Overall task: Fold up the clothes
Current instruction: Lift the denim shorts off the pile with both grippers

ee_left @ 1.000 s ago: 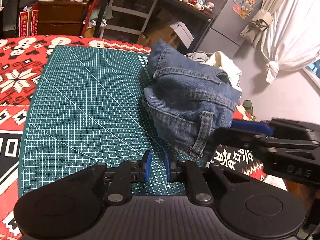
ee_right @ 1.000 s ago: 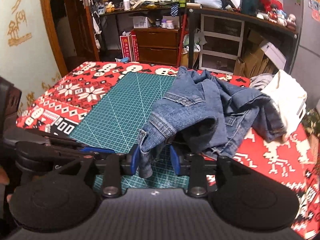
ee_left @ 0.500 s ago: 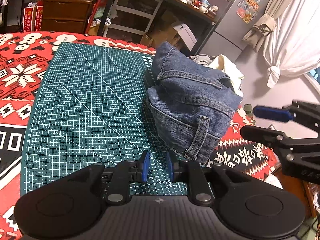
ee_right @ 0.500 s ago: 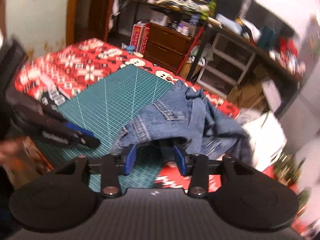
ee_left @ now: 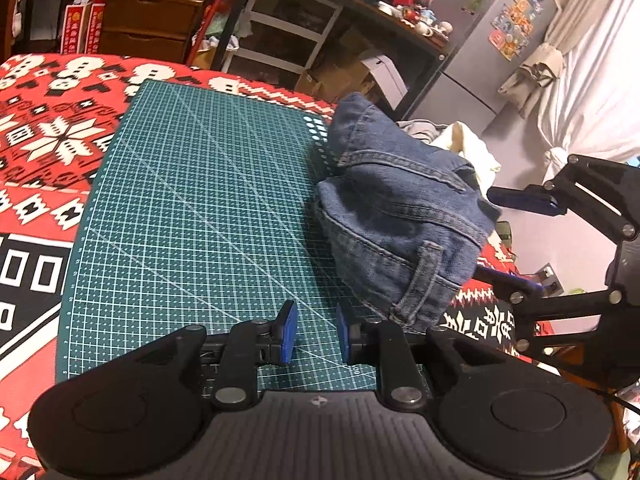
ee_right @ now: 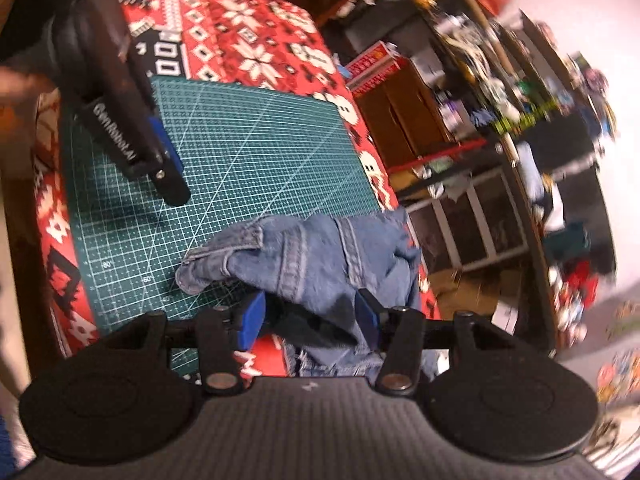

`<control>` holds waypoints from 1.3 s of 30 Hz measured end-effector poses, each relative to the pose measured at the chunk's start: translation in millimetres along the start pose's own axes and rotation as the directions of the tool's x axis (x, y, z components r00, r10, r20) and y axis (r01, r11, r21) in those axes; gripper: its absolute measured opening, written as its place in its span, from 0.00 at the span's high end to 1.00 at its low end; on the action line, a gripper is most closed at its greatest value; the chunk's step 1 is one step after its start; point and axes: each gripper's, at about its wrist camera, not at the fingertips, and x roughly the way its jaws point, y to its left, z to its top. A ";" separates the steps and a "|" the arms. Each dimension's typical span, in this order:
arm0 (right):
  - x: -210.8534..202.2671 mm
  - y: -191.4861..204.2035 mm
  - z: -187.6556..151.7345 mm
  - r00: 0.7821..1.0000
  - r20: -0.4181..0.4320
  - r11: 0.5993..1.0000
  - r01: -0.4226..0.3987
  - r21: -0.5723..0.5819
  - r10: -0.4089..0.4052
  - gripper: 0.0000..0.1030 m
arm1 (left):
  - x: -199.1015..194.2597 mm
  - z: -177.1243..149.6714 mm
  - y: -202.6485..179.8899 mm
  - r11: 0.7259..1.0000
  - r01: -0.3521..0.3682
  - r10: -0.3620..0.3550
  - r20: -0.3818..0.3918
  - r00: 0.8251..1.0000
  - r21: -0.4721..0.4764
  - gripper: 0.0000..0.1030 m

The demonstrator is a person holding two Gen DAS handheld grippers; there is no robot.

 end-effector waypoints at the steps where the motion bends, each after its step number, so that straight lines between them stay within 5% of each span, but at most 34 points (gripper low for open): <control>1: 3.6 3.9 2.1 1.000 0.003 1.000 0.007 -0.026 -0.007 0.48 | 0.4 -0.2 2.2 1.000 0.000 0.000 -0.002 1.000 -0.008 0.81; 7: 31.2 21.9 11.0 1.000 0.012 0.995 0.013 -0.097 -0.012 0.53 | 5.2 -2.2 11.2 0.999 -0.007 0.006 -0.022 1.000 -0.043 0.81; 9: 31.9 12.3 13.7 1.000 0.020 1.000 -0.007 -0.021 0.007 0.81 | 4.2 -2.7 12.6 0.999 -0.009 0.008 -0.019 1.000 -0.048 0.81; 12: 31.3 -4.3 17.9 0.999 0.037 0.994 -0.041 0.106 0.037 0.85 | 3.3 -2.5 15.4 0.998 -0.013 0.013 -0.011 1.000 -0.056 0.81; 17: 30.3 -31.8 25.0 0.994 0.073 0.945 -0.099 0.311 0.081 0.87 | 0.5 -0.9 16.5 0.998 -0.019 0.020 0.005 1.000 -0.064 0.83; 24: -1.8 -68.6 61.2 0.979 0.192 0.898 -0.141 0.416 0.065 0.88 | -21.2 6.2 17.0 0.997 -0.021 0.026 0.064 0.998 -0.075 0.83; 33: -68.7 -116.7 112.3 0.927 0.373 0.812 -0.248 0.528 0.041 0.88 | -75.2 11.3 32.3 0.991 -0.047 0.069 0.177 0.982 -0.125 0.83; 39: -120.6 -155.9 133.2 0.883 0.469 0.753 -0.289 0.591 -0.030 0.88 | -130.0 20.7 50.4 0.983 -0.057 0.108 0.298 0.948 -0.177 0.82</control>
